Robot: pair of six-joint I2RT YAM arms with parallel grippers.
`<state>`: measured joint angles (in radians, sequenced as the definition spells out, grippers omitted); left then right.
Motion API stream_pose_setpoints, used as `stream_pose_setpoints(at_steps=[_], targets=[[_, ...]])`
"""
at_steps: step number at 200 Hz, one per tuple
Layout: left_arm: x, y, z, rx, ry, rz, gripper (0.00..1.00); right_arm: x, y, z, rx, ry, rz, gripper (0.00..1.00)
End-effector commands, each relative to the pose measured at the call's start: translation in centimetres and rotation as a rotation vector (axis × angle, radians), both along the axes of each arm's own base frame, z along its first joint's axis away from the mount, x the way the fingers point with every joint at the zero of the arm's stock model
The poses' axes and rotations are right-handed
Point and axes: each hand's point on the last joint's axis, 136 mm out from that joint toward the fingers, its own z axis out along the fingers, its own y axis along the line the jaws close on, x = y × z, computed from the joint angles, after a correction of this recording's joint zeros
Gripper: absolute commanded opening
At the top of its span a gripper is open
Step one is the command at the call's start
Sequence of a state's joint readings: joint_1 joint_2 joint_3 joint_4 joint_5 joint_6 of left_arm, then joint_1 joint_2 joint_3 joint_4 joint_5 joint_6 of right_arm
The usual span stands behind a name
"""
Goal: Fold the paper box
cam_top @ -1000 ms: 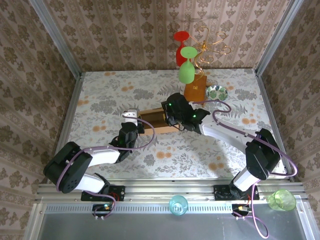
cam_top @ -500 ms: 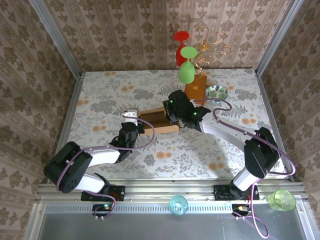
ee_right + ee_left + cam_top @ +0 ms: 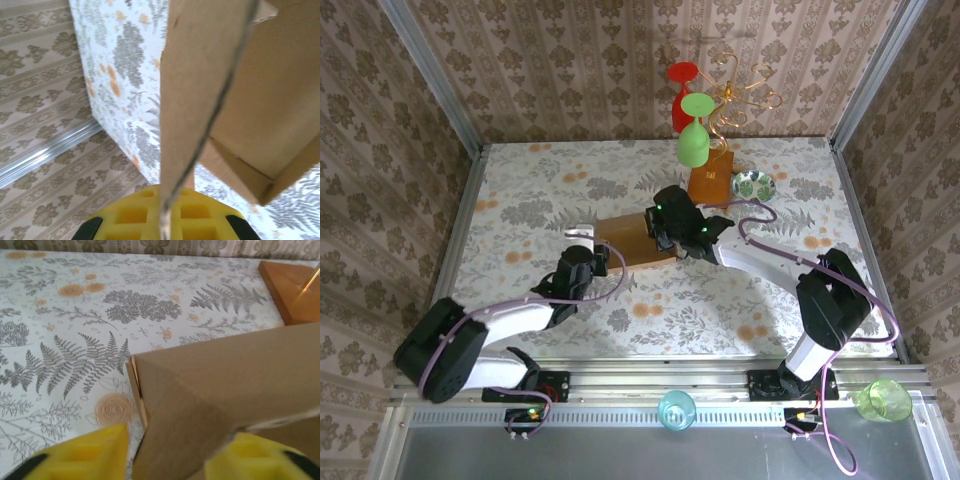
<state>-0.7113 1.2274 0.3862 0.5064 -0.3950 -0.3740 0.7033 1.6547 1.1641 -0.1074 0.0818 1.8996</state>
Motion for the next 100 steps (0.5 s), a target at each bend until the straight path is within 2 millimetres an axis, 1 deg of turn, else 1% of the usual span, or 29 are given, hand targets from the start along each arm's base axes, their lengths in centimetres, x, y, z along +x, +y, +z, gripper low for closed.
stream_pose_setpoints(at_steps=[1, 11, 19, 22, 27, 44, 57, 69, 78, 93, 100], targets=[[-3.1, 0.1, -0.2, -0.09, 0.129, -0.032, 0.5, -1.6, -1.0, -1.5, -0.025, 0.013, 0.024, 0.0], [-4.4, 0.5, 0.5, -0.131, 0.141, -0.038, 0.52, -1.9, -1.4, -2.0, -0.026, 0.008, 0.027, 0.0], [-5.5, 0.9, 0.6, -0.156, 0.163, -0.043, 0.53, -2.2, -1.6, -2.4, -0.027, 0.008, 0.03, 0.0], [-5.9, 1.0, 0.3, -0.16, 0.18, -0.043, 0.53, -2.3, -1.7, -2.6, -0.028, 0.01, 0.03, 0.0], [-6.6, 1.4, 0.6, -0.186, 0.191, -0.04, 0.53, -2.4, -1.7, -2.8, -0.024, 0.009, 0.033, 0.0], [-8.4, 3.0, 1.3, -0.262, 0.216, -0.008, 0.52, -2.7, -1.7, -3.4, -0.02, 0.012, 0.042, 0.0], [-9.3, 4.6, 2.0, -0.294, 0.218, 0.04, 0.56, -2.9, -1.6, -3.6, -0.017, 0.013, 0.048, 0.0], [-9.6, 6.1, 2.9, -0.313, 0.214, 0.101, 0.6, -3.0, -1.5, -3.7, -0.016, 0.016, 0.057, 0.0], [-9.5, 6.8, 3.4, -0.328, 0.217, 0.133, 0.61, -3.1, -1.5, -3.7, -0.02, 0.016, 0.066, 0.0], [-8.8, 7.0, 3.9, -0.367, 0.255, 0.16, 0.6, -3.4, -1.5, -4.2, -0.035, 0.023, 0.086, 0.0], [-8.2, 6.5, 4.0, -0.396, 0.288, 0.155, 0.59, -3.5, -1.6, -4.5, -0.041, 0.023, 0.095, 0.0]])
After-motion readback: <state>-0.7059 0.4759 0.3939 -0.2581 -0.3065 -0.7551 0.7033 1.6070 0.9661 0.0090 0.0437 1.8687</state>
